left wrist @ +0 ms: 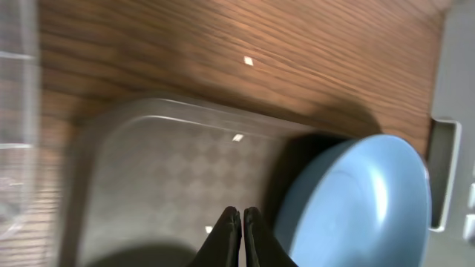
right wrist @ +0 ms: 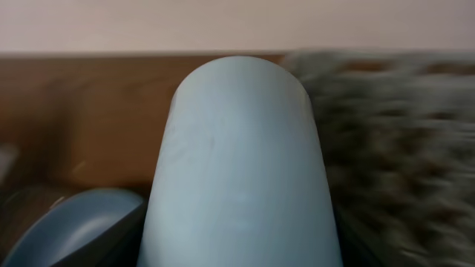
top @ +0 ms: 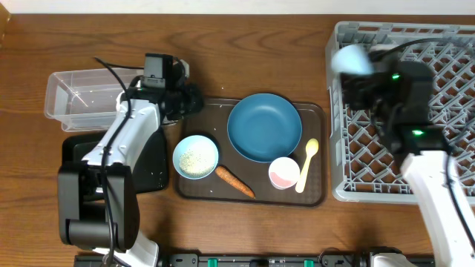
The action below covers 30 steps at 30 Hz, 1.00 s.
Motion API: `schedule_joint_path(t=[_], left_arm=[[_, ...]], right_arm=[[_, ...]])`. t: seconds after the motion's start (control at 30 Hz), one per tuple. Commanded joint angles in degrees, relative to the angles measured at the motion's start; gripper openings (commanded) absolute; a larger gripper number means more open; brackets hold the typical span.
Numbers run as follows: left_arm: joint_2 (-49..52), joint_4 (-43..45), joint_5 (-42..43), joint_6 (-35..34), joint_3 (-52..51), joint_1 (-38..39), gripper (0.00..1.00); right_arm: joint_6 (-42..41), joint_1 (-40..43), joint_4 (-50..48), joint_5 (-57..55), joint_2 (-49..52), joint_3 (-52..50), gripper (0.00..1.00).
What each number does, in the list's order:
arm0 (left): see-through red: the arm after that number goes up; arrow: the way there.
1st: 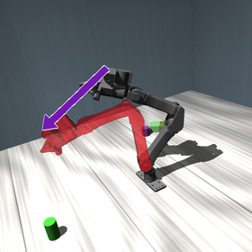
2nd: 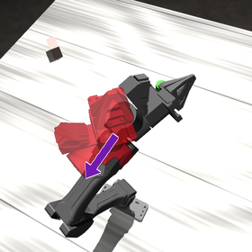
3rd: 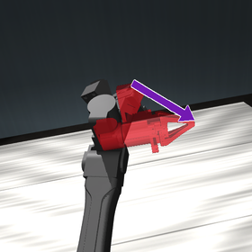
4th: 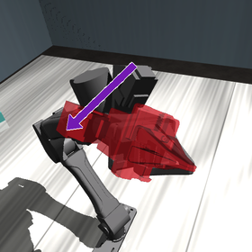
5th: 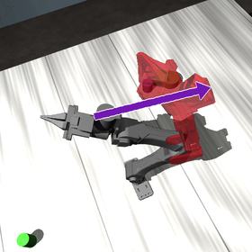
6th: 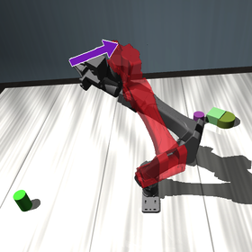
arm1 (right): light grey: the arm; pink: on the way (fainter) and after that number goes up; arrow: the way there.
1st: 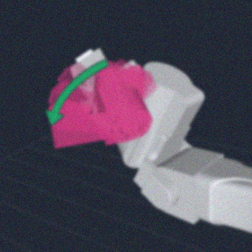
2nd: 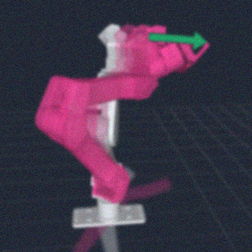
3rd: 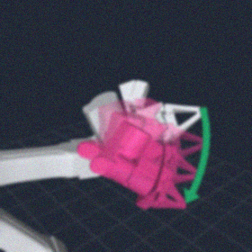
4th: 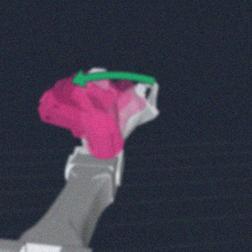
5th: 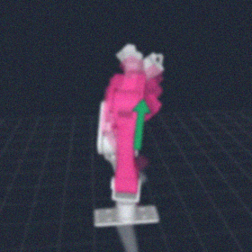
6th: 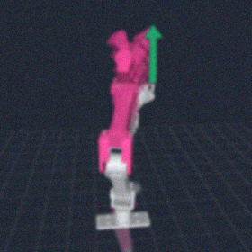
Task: Sort waste into correct bins and load items into the dishwasher rack
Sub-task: 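Place the light-blue cup upside down into the dish rack with the right gripper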
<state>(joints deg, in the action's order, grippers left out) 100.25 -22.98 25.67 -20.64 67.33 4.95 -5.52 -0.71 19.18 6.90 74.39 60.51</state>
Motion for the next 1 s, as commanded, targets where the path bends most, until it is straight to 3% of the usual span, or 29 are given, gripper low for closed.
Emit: schedule_joint_path(t=[0.0,0.23,0.57,0.77,0.97], left_arm=[[-3.7,-0.8,-4.0,3.1,0.5,-0.7,0.06],[-9.2,-4.0,-11.6,3.1,0.5,-0.7,0.06],[-10.7,-5.4,-12.3,3.1,0.5,-0.7,0.06],[-10.7,-5.5,-12.3,3.1,0.5,-0.7,0.06],[-10.7,-5.5,-12.3,3.1,0.5,-0.7,0.07]], right_arm=[[0.4,4.3,6.6,-10.1,-1.1,5.5,0.01],[-1.3,16.2,17.9,-10.2,-1.1,8.6,0.01],[-2.6,35.3,23.6,-12.0,1.9,8.6,0.01],[-2.9,41.4,24.2,-11.8,6.1,8.6,0.01],[-3.8,42.4,23.7,-9.9,11.0,8.6,0.01]])
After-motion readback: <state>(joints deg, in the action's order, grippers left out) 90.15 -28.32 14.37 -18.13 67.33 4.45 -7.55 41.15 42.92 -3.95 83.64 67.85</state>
